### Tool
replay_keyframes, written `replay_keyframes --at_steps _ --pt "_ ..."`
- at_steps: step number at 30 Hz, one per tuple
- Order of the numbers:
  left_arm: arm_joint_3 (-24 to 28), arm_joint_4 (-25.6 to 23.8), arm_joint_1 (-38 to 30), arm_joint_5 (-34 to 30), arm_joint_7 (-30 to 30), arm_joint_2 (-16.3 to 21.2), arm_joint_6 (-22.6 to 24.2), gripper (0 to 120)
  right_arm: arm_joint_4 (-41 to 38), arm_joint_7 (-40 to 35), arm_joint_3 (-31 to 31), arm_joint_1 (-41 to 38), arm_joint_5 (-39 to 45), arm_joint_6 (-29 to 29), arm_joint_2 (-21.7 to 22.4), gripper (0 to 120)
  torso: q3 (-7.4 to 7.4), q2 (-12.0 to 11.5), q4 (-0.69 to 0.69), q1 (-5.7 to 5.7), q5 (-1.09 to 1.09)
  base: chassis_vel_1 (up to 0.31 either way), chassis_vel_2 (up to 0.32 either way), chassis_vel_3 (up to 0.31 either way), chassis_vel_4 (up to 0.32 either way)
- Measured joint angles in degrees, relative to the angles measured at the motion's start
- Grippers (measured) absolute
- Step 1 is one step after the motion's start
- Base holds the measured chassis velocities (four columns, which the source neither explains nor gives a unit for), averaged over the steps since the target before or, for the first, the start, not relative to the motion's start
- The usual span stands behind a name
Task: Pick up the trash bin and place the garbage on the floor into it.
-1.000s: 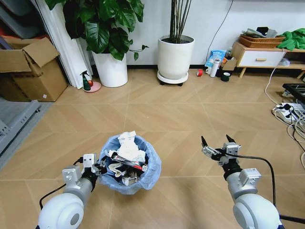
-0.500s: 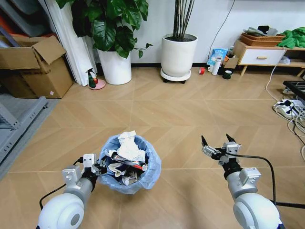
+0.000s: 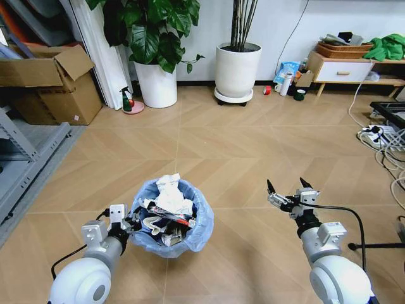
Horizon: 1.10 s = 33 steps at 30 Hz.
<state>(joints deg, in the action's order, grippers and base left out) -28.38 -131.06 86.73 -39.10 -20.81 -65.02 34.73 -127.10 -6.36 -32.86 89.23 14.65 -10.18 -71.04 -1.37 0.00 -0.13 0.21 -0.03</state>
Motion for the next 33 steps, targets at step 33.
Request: replay_keyframes --at_steps 33 --pt "-0.4 7.0 -1.9 -4.0 -9.7 -1.4 -0.5 0 1.4 0.6 -0.4 0.4 -0.4 3.0 -0.9 100 -0.01 0.0 0.01 0.01 -0.01 0.065 -0.066 -0.07 0.065"
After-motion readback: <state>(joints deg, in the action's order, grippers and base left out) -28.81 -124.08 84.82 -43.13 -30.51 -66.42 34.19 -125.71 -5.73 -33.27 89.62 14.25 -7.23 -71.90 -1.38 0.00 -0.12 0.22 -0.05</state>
